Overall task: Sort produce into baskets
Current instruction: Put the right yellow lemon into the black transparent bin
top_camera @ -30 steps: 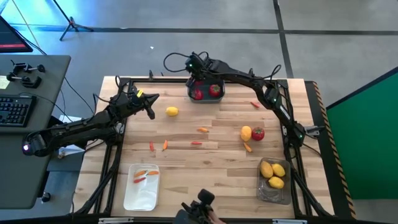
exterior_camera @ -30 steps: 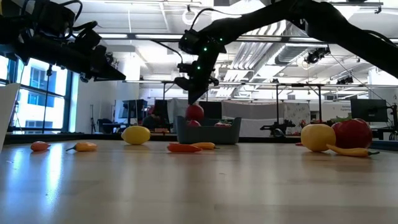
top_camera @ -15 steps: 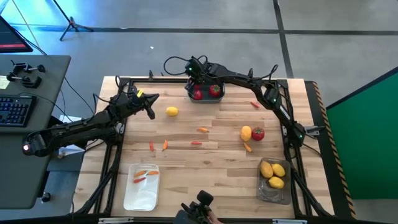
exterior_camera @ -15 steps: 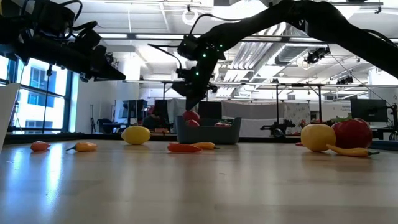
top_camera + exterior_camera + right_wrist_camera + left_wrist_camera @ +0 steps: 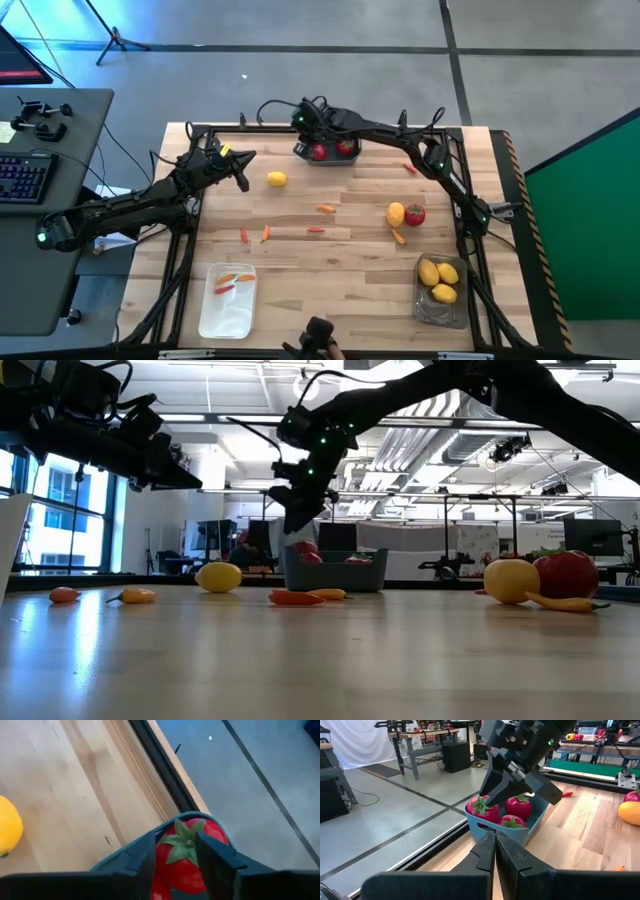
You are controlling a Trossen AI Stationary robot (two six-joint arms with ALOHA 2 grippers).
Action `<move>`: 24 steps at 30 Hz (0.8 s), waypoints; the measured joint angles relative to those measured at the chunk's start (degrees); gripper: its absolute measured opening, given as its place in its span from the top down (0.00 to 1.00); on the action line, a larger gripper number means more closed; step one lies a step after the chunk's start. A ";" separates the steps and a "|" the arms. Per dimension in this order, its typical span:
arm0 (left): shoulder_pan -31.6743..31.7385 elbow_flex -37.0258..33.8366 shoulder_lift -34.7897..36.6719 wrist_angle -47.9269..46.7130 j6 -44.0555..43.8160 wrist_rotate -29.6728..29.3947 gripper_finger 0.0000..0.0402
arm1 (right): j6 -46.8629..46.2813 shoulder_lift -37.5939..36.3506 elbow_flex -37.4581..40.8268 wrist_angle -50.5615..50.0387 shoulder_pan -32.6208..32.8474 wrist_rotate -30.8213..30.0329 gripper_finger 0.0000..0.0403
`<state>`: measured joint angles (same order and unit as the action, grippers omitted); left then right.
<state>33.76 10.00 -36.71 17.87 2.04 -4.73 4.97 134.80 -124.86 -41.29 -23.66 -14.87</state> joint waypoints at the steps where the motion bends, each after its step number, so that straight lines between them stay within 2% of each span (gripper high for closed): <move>1: 0.01 0.00 -0.02 0.00 0.02 0.00 1.00 | 0.05 -0.13 0.00 -0.09 0.13 0.07 0.68; 4: 0.01 0.00 -0.01 -0.02 0.05 0.00 1.00 | 0.53 -0.68 -0.04 0.43 0.72 0.18 0.74; 10: 0.01 0.00 -0.01 -0.03 0.63 -0.28 1.00 | 0.58 -0.78 -0.05 1.16 0.83 0.82 0.97; 15: 0.01 0.00 -0.02 -0.01 0.67 -0.34 1.00 | -0.98 -0.78 0.11 4.43 0.84 3.09 0.97; 24: 0.00 0.00 -0.02 -0.02 0.19 -0.46 1.00 | -1.97 -0.78 0.13 4.39 0.37 1.71 1.00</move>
<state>33.76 10.00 -36.73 17.85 2.23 -5.19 3.01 134.02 -124.73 -36.90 -23.29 -13.16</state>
